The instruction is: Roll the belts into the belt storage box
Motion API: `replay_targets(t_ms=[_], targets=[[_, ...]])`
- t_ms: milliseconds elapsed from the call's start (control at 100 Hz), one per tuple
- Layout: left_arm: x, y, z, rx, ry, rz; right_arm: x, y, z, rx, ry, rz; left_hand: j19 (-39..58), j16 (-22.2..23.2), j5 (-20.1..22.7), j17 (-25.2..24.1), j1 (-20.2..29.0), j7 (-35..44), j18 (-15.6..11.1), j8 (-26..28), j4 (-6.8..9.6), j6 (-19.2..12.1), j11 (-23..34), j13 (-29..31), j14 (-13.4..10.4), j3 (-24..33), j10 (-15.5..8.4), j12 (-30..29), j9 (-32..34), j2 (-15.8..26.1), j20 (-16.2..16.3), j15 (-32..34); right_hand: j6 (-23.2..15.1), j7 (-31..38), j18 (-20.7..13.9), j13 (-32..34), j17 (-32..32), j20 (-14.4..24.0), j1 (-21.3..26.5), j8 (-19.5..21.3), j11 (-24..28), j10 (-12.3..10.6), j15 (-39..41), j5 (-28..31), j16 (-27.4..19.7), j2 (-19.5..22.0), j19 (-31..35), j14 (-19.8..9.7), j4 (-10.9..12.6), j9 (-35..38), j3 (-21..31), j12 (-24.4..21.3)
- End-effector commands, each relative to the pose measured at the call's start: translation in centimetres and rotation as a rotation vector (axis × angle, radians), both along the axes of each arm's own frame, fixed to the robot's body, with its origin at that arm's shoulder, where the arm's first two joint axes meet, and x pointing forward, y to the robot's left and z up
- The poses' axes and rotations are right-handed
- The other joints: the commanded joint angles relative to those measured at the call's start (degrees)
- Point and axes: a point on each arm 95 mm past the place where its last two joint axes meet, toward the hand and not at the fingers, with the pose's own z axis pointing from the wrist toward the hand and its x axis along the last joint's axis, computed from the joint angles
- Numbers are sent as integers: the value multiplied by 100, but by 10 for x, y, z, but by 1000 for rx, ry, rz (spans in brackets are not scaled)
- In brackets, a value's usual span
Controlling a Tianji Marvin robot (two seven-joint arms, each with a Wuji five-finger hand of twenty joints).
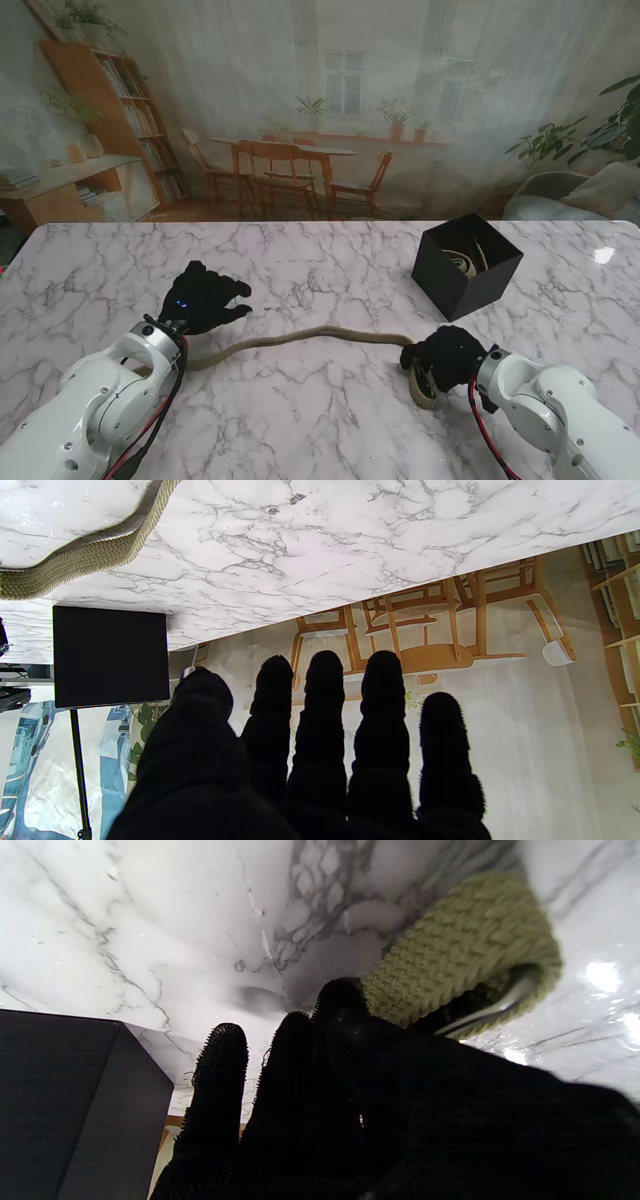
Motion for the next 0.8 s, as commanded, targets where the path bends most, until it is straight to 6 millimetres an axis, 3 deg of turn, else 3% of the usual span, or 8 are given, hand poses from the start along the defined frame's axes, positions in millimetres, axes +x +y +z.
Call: replay_targets(t_ms=[0,80,160,270,340,490,680,790], targets=[[0,-1,-2,3,15,0,-2,-3,-9,-7,7,-15,-163,-45,78,-98,-39,-115,220,38,-125,69,-76,-105,94,-95,122,-46,-130,258,40,-123,-25,609,-188,206,136,-66,-9,261,42,-582,-182,542,-188,-394,171,-330,-332,85,-28,123],[0,0,-2,3,15,0,-2,-4,-12,0,-2,-24,-162,-45,80,-100,-34,-113,224,40,-125,59,-76,-102,89,-94,128,-46,-131,255,41,-121,-122,647,-151,290,194,-61,-245,267,79,-562,-142,714,-169,-658,228,-267,-758,228,-399,194],[0,0,-2,2,15,1,-2,-4,-13,6,-13,-27,-164,-45,77,-101,-42,-118,217,37,-125,68,-75,-103,93,-95,121,-45,-128,264,40,-122,-338,978,-8,358,240,-53,-467,-373,103,-503,-10,861,-101,-650,334,-60,-1159,349,-1212,384],[0,0,-2,1,15,2,-3,-3,-16,35,-13,-40,-166,-45,77,-107,-66,-123,220,32,-126,73,-77,-108,92,-101,127,-46,-129,282,40,-123,-525,1082,505,373,209,4,-1093,-440,705,-176,270,1194,39,-570,496,292,-1089,48,-1663,454],[0,0,-3,1,16,1,-4,-2,-18,65,-4,-56,-166,-45,72,-108,-70,-128,217,30,-126,70,-79,-110,93,-100,127,-47,-130,287,40,-124,-816,1543,1093,280,85,75,-1033,-383,675,480,592,1344,285,-461,649,826,-1292,-695,-2108,418],[0,0,-3,2,18,0,-5,-1,-20,84,-12,-62,-168,-46,72,-111,-111,-138,218,24,-128,84,-83,-114,97,-109,131,-47,-134,310,41,-126,-1163,2077,1979,-266,-215,214,-1051,-196,896,963,663,1425,711,-356,736,1262,-1233,-2415,-2346,653],[0,0,-3,1,18,1,-5,0,-22,112,-5,-65,-175,-45,77,-125,-120,-142,228,23,-127,89,-86,-113,101,-108,128,-47,-137,310,41,-126,-964,2326,2299,-1149,-573,-45,-1014,-730,419,1109,173,1713,259,-279,177,1478,-1186,-3905,-2210,362],[0,0,-3,1,18,1,-5,2,-23,132,-1,-71,-170,-44,83,-113,-118,-138,222,26,-128,85,-84,-109,90,-105,127,-45,-132,313,44,-124,-816,2440,2330,-1103,-544,-124,-953,-808,201,1041,257,1883,164,-173,124,1502,-1148,-3573,-2003,228]])
